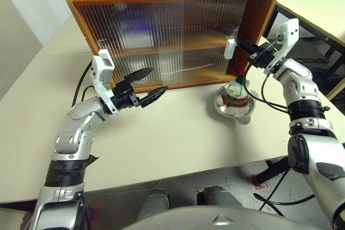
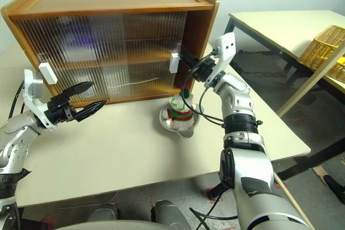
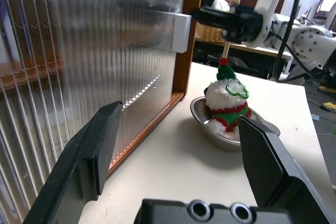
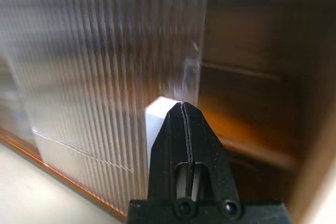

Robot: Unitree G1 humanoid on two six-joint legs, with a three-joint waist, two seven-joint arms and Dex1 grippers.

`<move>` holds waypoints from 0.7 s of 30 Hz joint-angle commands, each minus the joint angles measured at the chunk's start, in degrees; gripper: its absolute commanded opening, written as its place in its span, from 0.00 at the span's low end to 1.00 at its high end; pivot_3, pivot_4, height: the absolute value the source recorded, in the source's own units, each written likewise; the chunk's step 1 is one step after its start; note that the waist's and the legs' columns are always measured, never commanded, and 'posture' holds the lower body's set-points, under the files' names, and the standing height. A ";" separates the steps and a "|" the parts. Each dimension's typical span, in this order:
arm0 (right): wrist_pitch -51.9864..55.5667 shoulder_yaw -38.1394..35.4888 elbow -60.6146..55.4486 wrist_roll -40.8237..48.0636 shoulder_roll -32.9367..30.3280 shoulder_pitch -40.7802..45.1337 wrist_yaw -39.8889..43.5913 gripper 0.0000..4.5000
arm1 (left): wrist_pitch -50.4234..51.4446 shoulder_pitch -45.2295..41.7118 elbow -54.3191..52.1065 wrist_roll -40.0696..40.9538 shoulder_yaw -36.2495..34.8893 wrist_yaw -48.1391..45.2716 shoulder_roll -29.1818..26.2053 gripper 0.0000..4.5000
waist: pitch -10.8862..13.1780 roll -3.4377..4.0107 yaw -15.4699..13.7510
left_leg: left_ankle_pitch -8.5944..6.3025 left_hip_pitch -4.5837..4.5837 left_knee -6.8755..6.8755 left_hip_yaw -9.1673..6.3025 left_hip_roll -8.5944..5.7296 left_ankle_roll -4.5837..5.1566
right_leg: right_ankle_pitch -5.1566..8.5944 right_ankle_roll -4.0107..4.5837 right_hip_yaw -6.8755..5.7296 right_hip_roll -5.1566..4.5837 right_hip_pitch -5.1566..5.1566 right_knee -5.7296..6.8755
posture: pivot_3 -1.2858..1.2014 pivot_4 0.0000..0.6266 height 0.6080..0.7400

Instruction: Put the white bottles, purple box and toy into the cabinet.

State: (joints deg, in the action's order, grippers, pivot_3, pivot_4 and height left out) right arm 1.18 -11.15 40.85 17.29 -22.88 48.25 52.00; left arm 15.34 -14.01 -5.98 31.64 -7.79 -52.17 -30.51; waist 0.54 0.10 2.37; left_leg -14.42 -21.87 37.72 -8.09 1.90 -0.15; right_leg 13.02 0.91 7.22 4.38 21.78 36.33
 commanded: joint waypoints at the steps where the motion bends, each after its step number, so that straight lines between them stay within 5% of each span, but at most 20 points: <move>1: 3.89 2.15 -4.70 0.94 1.51 -0.84 0.64 0.01 | -0.37 0.47 -0.51 -0.61 0.46 0.05 0.17 1.00 | 0.00 0.00 -0.05 | 0.00 0.00 0.00 -0.01 0.01 0.00 | 0.01 0.01 -0.01 0.01 0.00 0.00 | 0.50 0.00 1.00; 21: 7.77 1.47 -7.01 0.65 -2.66 -0.58 -4.17 0.01 | -0.60 0.17 -0.75 -1.01 1.21 0.73 0.83 1.00 | 0.00 0.00 -0.85 | 0.01 0.01 0.03 -0.02 -0.03 -0.02 | 0.01 0.09 -0.02 0.01 0.02 0.09 | 0.50 0.00 1.00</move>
State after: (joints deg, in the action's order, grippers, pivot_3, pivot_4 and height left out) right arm 8.02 -10.35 32.62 19.10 -25.50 47.23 48.64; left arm 15.23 -12.91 -6.80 31.46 -7.58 -51.50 -29.99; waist 0.54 0.10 1.52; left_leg -14.41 -21.85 37.75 -8.11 1.87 -0.17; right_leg 13.03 1.01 7.21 4.40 21.80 36.43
